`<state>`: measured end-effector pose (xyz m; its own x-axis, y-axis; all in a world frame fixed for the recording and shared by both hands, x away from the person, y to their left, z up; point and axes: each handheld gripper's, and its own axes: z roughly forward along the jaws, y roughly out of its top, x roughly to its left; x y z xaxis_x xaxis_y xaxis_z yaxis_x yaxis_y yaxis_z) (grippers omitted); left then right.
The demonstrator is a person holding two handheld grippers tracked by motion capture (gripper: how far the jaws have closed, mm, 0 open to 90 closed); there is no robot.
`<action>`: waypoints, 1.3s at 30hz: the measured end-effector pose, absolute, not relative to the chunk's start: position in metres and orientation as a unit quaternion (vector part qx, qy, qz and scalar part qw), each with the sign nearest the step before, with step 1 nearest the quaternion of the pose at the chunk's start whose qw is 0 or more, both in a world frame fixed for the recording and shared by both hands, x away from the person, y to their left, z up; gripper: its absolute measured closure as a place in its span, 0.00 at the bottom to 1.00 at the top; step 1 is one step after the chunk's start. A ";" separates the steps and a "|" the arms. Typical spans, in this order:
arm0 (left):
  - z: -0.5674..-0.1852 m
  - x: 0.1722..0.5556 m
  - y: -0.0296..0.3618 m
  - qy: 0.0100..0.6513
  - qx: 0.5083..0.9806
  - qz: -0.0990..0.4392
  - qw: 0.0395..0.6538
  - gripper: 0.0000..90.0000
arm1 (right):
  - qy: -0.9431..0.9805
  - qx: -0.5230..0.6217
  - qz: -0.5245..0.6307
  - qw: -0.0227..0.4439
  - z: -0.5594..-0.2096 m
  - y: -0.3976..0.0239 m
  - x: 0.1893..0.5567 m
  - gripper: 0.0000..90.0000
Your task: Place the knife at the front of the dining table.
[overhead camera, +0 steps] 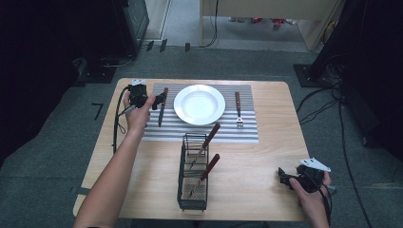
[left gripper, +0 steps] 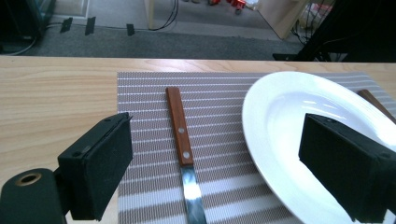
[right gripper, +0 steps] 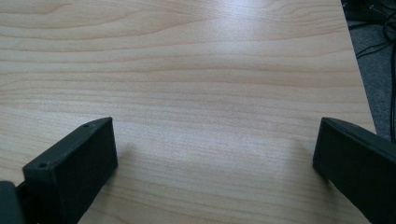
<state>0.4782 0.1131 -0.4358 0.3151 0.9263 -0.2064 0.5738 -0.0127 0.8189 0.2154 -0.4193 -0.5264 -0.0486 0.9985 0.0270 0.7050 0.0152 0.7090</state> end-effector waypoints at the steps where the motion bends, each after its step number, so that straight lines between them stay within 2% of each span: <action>1: -0.434 0.475 0.114 0.547 0.684 0.204 0.437 0.11 | 0.665 0.641 0.287 0.256 -0.526 -0.419 0.215 0.00; 8: -0.423 0.444 0.120 0.531 0.694 0.216 0.435 0.11 | 0.665 0.640 0.287 0.256 -0.526 -0.419 0.215 0.00; 20: -0.428 0.400 0.131 0.514 0.703 0.219 0.440 0.11 | 0.665 0.641 0.287 0.256 -0.526 -0.419 0.215 0.00; 31: -0.450 0.359 0.144 0.514 0.708 0.211 0.436 0.11 | 0.665 0.640 0.287 0.256 -0.526 -0.419 0.215 0.00; 39: -0.466 0.320 0.163 0.518 0.708 0.227 0.423 0.11 | 0.665 0.641 0.287 0.256 -0.526 -0.419 0.215 0.00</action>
<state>0.3202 0.1631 -0.4661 0.3608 0.9254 -0.1161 0.5409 -0.1061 0.8344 0.2154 -0.4193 -0.5265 -0.0484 0.9985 0.0270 0.7050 0.0150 0.7091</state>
